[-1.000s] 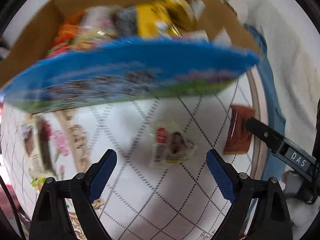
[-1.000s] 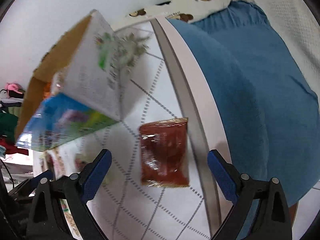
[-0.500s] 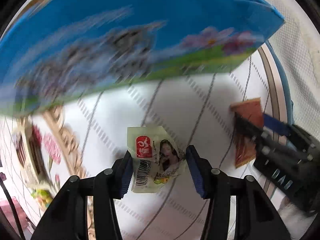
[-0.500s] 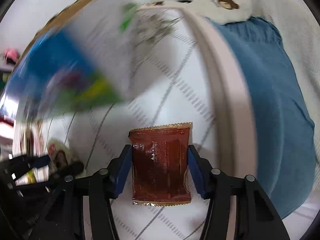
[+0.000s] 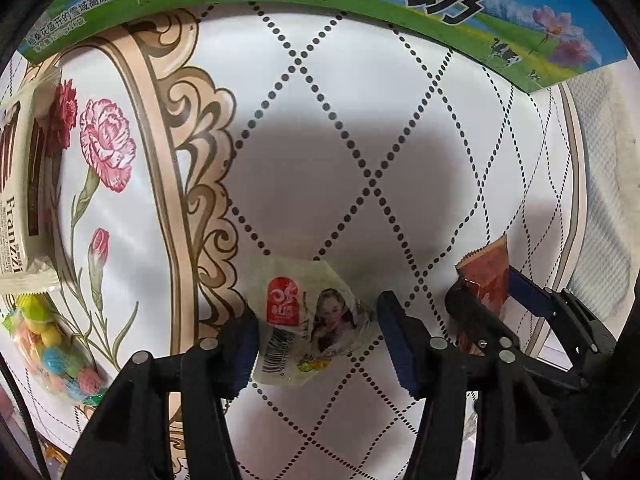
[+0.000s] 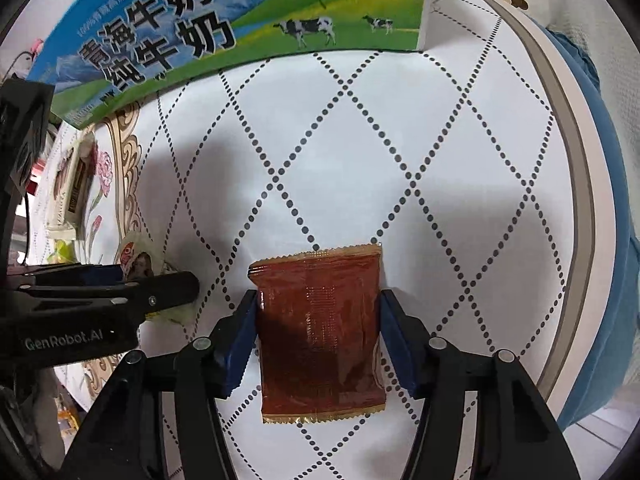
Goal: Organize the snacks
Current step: 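Grasp the brown sauce packet with right gripper while left gripper grasps white photo packet, then carry both packets into the cardboard box and release them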
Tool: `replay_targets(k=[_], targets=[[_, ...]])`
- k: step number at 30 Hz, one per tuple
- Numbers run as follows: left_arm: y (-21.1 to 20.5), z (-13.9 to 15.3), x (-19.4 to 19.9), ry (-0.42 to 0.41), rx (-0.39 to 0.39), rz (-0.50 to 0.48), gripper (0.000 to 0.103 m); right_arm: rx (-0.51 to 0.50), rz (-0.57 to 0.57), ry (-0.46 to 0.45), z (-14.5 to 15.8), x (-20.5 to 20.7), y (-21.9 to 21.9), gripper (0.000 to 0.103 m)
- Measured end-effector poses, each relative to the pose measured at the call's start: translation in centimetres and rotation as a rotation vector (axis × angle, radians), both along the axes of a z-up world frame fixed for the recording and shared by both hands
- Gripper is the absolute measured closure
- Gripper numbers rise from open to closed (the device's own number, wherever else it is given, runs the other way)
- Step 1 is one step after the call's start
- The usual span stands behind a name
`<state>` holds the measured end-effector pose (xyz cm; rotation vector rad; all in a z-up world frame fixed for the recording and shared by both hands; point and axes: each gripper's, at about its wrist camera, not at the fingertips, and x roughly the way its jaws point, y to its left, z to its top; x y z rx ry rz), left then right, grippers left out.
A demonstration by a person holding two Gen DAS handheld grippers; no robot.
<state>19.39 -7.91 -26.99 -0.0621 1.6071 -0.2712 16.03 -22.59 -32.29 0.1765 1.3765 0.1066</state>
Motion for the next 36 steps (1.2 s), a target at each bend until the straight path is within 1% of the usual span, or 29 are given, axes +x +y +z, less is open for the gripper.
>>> replay_targets(k=[2, 5, 6, 8, 11, 14, 17, 20, 22, 24, 27, 29, 30, 32, 34, 36], targets=[[-0.4, 0.2, -0.5, -0.017, 0.014, -0.006, 0.053, -0.013, 0.009, -0.004, -0.3, -0.1, 0.3, 0.040], [-1.2, 1.3, -0.3, -0.041, 0.025, -0.023, 0.058, -0.027, 0.015, -0.023, -0.2, -0.2, 0.7, 0.045], [-1.1, 1.6, -0.6, -0.041, 0.022, -0.022, 0.060, -0.025, 0.013, -0.027, -0.1, -0.3, 1.0, 0.045], [-0.9, 2.7, -0.9, -0.046, 0.002, -0.024, 0.067, -0.010, 0.002, -0.042, 0.3, -0.5, 1.6, 0.045], [-1.1, 5.1, -0.9, -0.057, -0.025, -0.030, 0.071, 0.038, -0.024, -0.052, 1.1, -0.7, 1.4, 0.045], [-0.7, 6.4, -0.8, -0.066, -0.047, -0.028, 0.073, 0.076, -0.039, -0.078, 2.6, -0.1, 1.3, 0.045], [0.2, 7.9, -0.5, -0.087, -0.068, -0.001, 0.073, 0.108, -0.051, -0.109, 4.2, 0.6, 0.9, 0.045], [1.6, 9.5, -0.7, -0.096, -0.107, 0.035, 0.073, 0.135, -0.054, -0.137, 5.9, 1.2, 0.6, 0.045], [2.0, 10.6, -1.0, -0.104, -0.123, 0.039, 0.073, 0.151, -0.056, -0.155, 6.7, 1.7, 0.6, 0.045], [2.9, 12.3, -0.8, -0.120, -0.159, 0.060, 0.073, 0.166, -0.054, -0.175, 8.0, 2.1, 1.0, 0.045], [4.3, 15.4, 0.1, -0.155, -0.219, 0.083, 0.073, 0.195, -0.048, -0.210, 10.5, 3.3, 0.8, 0.045], [4.8, 17.7, 1.1, -0.186, -0.255, 0.101, 0.073, 0.209, -0.039, -0.255, 12.8, 4.1, 0.7, 0.045], [4.9, 19.2, 2.0, -0.214, -0.267, 0.092, 0.073, 0.211, -0.032, -0.278, 13.9, 4.7, 0.8, 0.045], [5.7, 21.0, 3.5, -0.255, -0.265, 0.097, 0.073, 0.222, -0.024, -0.327, 16.2, 6.4, 0.7, 0.045], [5.3, 22.5, 6.5, -0.297, -0.238, 0.098, 0.073, 0.218, -0.018, -0.365, 18.0, 8.4, 0.5, 0.045], [5.3, 22.3, 9.4, -0.314, -0.214, 0.104, 0.073, 0.192, -0.005, -0.396, 19.1, 10.8, 1.1, 0.045]])
